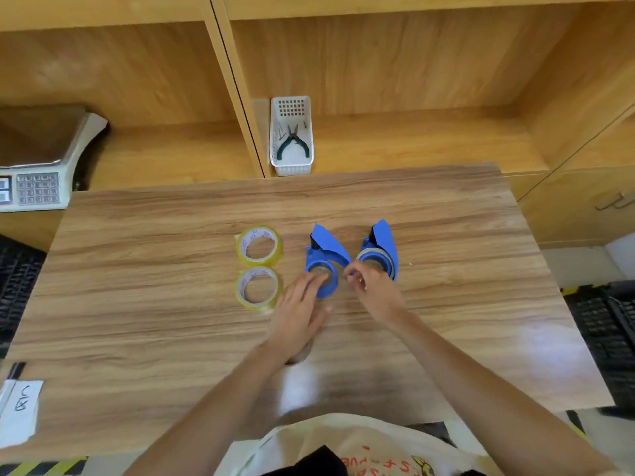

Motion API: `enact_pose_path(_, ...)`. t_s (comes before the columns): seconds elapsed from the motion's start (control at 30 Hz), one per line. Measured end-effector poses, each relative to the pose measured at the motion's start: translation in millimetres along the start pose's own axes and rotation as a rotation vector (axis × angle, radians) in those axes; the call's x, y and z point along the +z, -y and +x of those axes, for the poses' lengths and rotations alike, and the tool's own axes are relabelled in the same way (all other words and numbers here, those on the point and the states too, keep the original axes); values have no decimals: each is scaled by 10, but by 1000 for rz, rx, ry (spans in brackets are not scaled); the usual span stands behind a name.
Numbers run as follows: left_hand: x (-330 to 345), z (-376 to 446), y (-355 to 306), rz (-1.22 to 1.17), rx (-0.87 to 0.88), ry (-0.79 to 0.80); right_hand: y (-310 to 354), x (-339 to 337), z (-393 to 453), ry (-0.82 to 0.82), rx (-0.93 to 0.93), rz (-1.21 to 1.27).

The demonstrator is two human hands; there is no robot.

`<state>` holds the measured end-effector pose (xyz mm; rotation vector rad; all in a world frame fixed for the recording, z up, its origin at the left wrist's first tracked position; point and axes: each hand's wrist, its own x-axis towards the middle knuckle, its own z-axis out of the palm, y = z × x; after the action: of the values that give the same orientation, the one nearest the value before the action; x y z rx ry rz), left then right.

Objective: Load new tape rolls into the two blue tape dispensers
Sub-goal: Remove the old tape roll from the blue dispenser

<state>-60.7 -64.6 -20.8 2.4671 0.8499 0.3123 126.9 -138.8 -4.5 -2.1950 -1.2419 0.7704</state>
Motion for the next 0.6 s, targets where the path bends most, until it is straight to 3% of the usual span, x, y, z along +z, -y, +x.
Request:
enact_pose_path(0.07,60,260,-182,53,31,19,-192,-151,61,-154,1,12)
enact_pose_path(0.13,123,481,-333,93,31,100,-324,-266,101,-187,50,-89)
enact_pose_path(0.4,515,1180,-731,419,-142,399,-744,-407,203,61,126,-164)
enact_pose_path(0.6,620,1223,-831,457,-209,410,-846,-456,232,104,54,-136)
